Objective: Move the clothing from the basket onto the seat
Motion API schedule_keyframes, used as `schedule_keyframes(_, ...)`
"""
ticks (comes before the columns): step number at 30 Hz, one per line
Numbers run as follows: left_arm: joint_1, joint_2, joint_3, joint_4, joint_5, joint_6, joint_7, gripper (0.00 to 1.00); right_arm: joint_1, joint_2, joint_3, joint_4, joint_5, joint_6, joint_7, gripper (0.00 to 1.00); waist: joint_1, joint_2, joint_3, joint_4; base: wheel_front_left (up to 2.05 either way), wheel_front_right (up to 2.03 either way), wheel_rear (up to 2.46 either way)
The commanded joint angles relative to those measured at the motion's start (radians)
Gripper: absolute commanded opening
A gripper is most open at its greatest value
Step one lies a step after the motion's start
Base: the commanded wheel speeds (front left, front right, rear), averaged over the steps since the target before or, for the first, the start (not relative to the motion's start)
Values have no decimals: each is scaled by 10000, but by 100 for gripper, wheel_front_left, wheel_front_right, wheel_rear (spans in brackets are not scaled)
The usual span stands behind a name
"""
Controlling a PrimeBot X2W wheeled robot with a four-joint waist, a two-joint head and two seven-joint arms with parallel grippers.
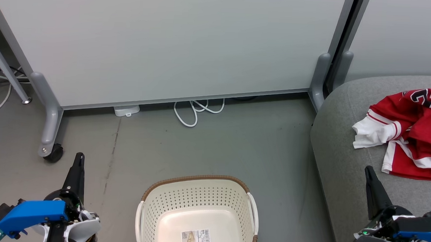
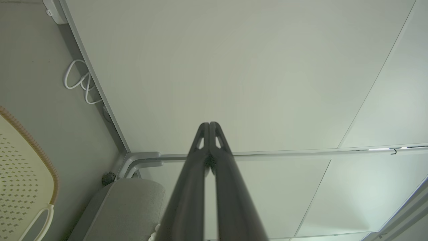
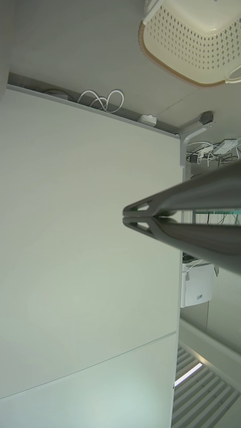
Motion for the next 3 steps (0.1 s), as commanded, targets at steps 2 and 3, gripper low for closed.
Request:
schedule_keyframes(2, -91, -11, 15, -36, -39, -36, 32, 0, -131, -41, -13, -26, 29, 4, 25, 0, -1, 0, 0, 0, 0, 0, 0)
schedule_keyframes(3, -91, -11, 15, -36, -39, -36, 32, 0, -131, -41, -13, -26, 29, 4, 25, 0, -1, 0, 0, 0, 0, 0, 0)
